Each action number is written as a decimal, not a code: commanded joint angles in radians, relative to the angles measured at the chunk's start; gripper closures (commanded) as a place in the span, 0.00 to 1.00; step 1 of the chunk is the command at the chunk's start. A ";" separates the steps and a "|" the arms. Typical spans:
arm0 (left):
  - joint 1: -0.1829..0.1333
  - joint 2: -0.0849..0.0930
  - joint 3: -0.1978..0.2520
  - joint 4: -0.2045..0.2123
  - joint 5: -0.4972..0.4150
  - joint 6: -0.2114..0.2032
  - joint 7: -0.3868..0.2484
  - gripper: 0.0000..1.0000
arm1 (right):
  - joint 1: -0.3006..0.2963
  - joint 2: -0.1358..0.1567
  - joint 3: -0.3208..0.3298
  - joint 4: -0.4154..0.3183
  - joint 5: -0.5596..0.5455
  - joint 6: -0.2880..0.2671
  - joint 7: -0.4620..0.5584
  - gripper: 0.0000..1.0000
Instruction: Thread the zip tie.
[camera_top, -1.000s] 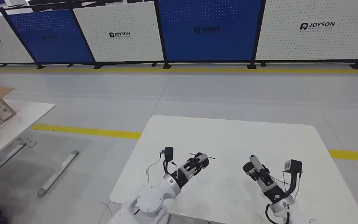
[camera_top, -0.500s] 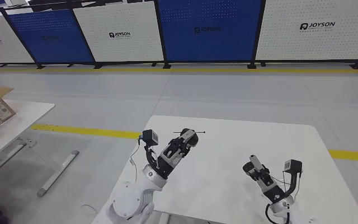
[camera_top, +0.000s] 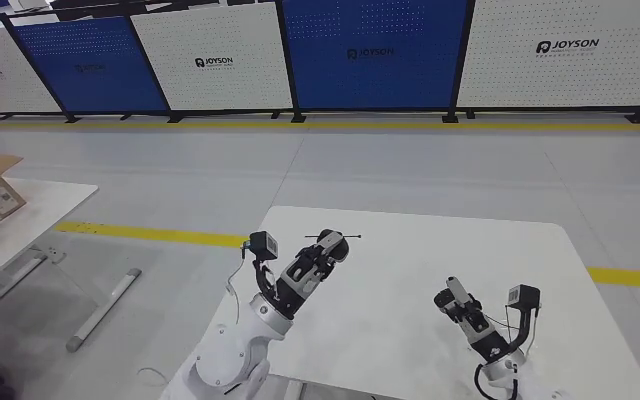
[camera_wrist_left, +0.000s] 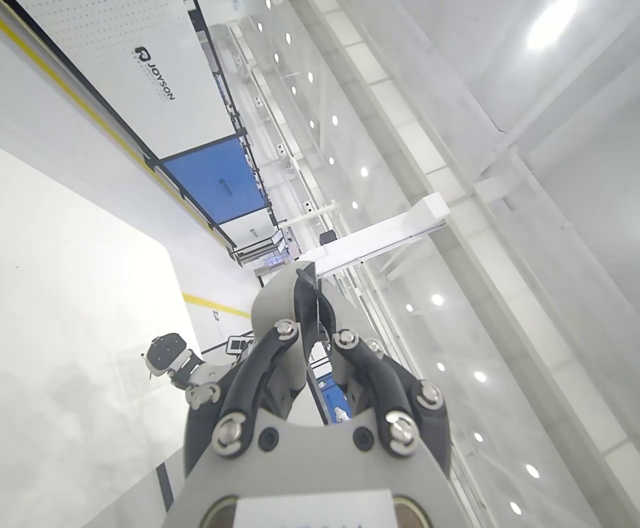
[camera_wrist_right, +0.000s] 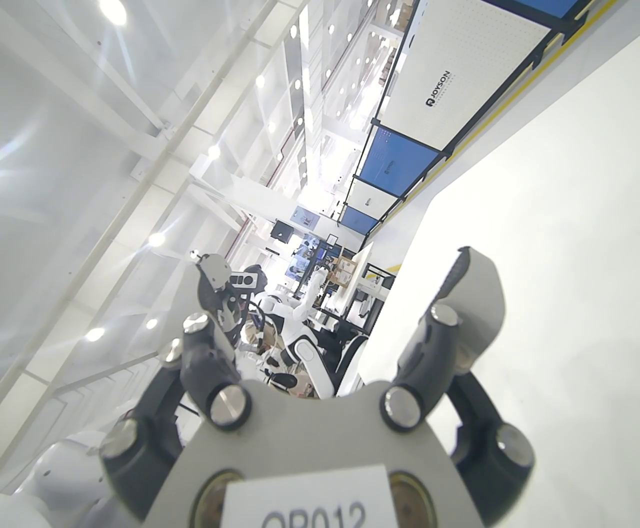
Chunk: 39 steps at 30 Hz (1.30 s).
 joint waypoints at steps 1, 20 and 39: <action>-0.001 0.000 0.001 0.000 -0.001 -0.001 0.000 1.00 | 0.000 0.000 0.000 0.000 0.000 0.000 0.000 0.00; -0.018 -0.004 0.005 0.046 -0.008 -0.009 -0.013 1.00 | 0.000 0.000 0.000 0.000 0.000 0.000 0.000 0.00; -0.093 -0.006 0.139 0.289 0.179 0.174 -0.072 1.00 | 0.000 0.000 0.000 0.000 0.000 0.000 0.000 0.00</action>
